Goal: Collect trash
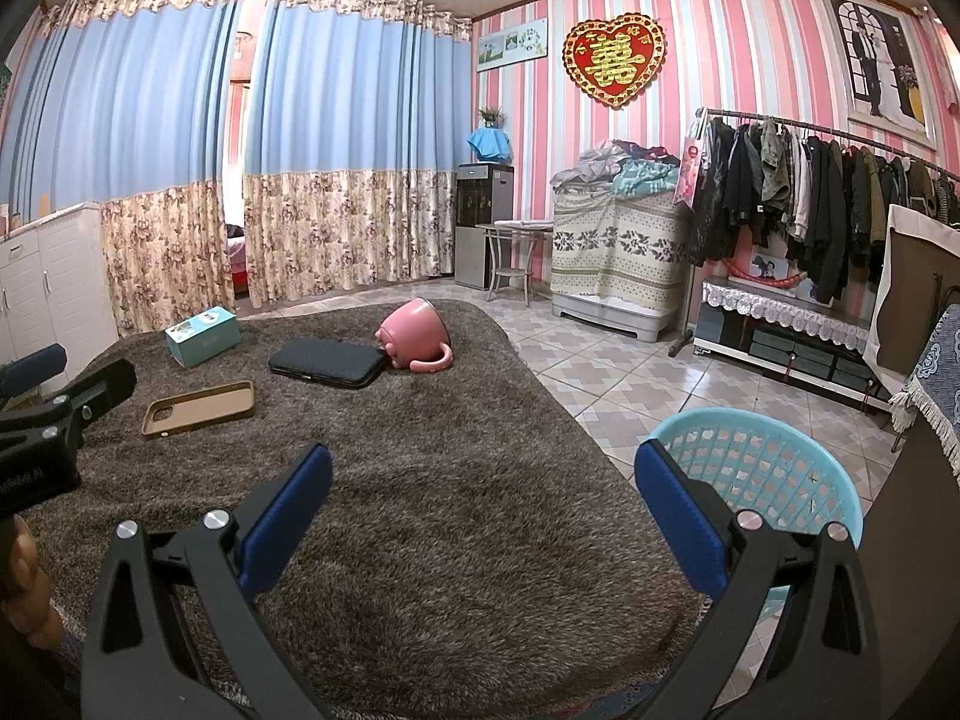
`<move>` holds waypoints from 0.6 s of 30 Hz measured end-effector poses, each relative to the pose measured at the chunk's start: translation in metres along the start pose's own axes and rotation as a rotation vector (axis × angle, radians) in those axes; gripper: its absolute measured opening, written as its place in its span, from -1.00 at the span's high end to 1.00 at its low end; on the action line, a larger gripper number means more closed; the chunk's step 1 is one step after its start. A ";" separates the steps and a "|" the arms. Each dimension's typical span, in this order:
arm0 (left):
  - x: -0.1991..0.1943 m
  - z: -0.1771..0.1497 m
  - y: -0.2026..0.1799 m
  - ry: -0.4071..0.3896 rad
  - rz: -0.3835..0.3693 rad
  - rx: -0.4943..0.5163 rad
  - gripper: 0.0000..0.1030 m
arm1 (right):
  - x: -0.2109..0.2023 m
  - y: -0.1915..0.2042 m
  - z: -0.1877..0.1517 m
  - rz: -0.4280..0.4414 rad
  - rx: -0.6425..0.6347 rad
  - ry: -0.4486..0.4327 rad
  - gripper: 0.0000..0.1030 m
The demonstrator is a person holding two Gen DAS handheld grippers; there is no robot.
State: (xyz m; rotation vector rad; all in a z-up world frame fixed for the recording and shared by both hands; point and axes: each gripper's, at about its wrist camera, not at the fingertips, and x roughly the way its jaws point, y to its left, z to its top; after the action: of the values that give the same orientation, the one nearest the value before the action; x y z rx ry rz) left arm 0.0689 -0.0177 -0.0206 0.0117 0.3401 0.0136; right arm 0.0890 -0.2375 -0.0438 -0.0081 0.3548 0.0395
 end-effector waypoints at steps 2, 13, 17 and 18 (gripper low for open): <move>-0.001 0.000 0.000 0.000 0.000 -0.001 -0.90 | 0.000 0.000 0.000 0.000 -0.001 0.000 -0.92; -0.001 -0.001 0.000 -0.002 0.000 0.001 -0.90 | 0.000 0.000 -0.001 0.000 0.000 -0.001 -0.92; -0.001 -0.001 0.000 -0.002 0.000 0.000 -0.90 | 0.000 0.000 -0.001 0.000 0.000 -0.001 -0.92; 0.000 0.000 0.000 -0.002 0.000 0.000 -0.90 | 0.000 0.000 -0.001 0.000 -0.001 -0.001 -0.92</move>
State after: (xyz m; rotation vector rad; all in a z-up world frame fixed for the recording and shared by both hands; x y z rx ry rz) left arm 0.0684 -0.0179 -0.0209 0.0118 0.3381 0.0140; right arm 0.0891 -0.2378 -0.0445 -0.0087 0.3537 0.0394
